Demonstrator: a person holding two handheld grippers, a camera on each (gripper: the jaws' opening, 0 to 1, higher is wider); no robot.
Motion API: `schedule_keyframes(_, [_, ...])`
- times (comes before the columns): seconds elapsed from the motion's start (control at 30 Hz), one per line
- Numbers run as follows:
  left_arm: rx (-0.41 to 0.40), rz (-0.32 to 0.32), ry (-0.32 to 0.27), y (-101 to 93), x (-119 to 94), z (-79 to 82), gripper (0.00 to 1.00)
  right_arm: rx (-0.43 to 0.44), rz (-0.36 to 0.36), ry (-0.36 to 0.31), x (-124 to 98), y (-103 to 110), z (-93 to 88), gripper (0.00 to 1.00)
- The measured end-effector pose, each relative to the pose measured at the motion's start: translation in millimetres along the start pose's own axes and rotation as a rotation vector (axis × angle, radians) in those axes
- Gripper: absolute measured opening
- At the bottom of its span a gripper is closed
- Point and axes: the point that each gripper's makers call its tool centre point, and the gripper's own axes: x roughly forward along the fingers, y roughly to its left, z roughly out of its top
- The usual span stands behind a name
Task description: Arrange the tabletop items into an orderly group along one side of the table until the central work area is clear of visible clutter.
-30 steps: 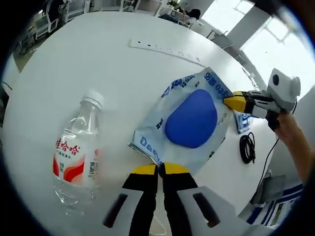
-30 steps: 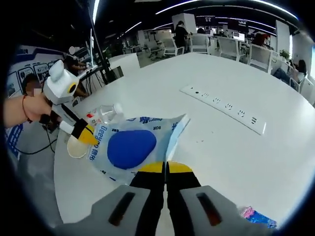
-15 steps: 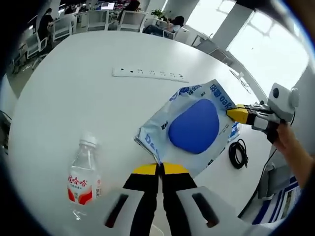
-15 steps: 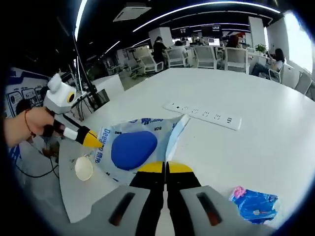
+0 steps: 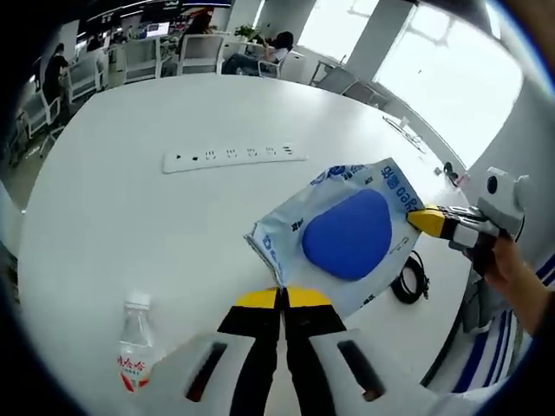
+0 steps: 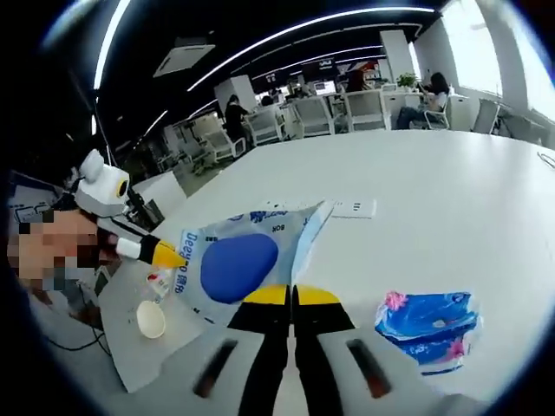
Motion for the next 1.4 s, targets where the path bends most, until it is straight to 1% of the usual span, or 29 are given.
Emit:
schedule_keyframes(0.1, [0.015, -0.008, 0.001, -3.2, 5.9, 3.1, 0.00, 0.031, -0.034, 0.002, -1.4, -6.7, -7.7, 0.00])
schedule_keyframes(0.13, [0.027, -0.008, 0.011, -5.0, 10.7, 3.9, 0.00, 0.044, -0.040, 0.011, -1.1, -8.2, -13.0, 0.00])
schedule_keyframes(0.2, [0.035, -0.009, 0.020, -5.9, 17.0, 4.0, 0.00, 0.061, -0.055, 0.020, -2.2, -13.4, -16.0, 0.00])
schedule_keyframes(0.33, [0.053, -0.017, 0.057, -8.9, 34.9, 0.2, 0.00, 0.093, -0.089, 0.043, 3.7, -27.4, -31.4, 0.00])
schedule_keyframes(0.5, [0.053, -0.018, 0.081, -7.0, 51.5, -4.9, 0.00, 0.103, -0.115, 0.076, 14.7, -41.0, -46.5, 0.00])
schedule_keyframes(0.77, [0.048, -0.027, 0.103, -1.9, 62.1, -15.9, 0.00, 0.109, -0.137, 0.113, 22.4, -45.4, -59.6, 0.00])
schedule_keyframes(0.87, [0.032, -0.030, 0.108, 2.2, 65.7, -19.6, 0.00, 0.105, -0.137, 0.131, 28.3, -46.0, -65.5, 0.00])
schedule_keyframes(0.93, [0.036, -0.027, 0.112, 3.9, 67.8, -21.1, 0.00, 0.102, -0.137, 0.135, 33.7, -47.7, -68.2, 0.00])
schedule_keyframes(1.07, [0.028, -0.026, 0.118, 8.2, 73.5, -24.7, 0.00, 0.102, -0.143, 0.151, 35.3, -44.8, -73.6, 0.00])
schedule_keyframes(1.17, [0.014, -0.034, 0.117, 9.8, 76.5, -25.9, 0.00, 0.085, -0.151, 0.162, 36.5, -48.2, -79.1, 0.00])
schedule_keyframes(1.27, [0.006, -0.037, 0.121, 10.4, 79.9, -27.9, 0.00, 0.091, -0.157, 0.169, 37.6, -52.3, -83.9, 0.00])
schedule_keyframes(1.4, [0.000, -0.035, 0.121, 12.1, 82.6, -29.9, 0.00, 0.083, -0.161, 0.176, 40.1, -55.7, -86.4, 0.00])
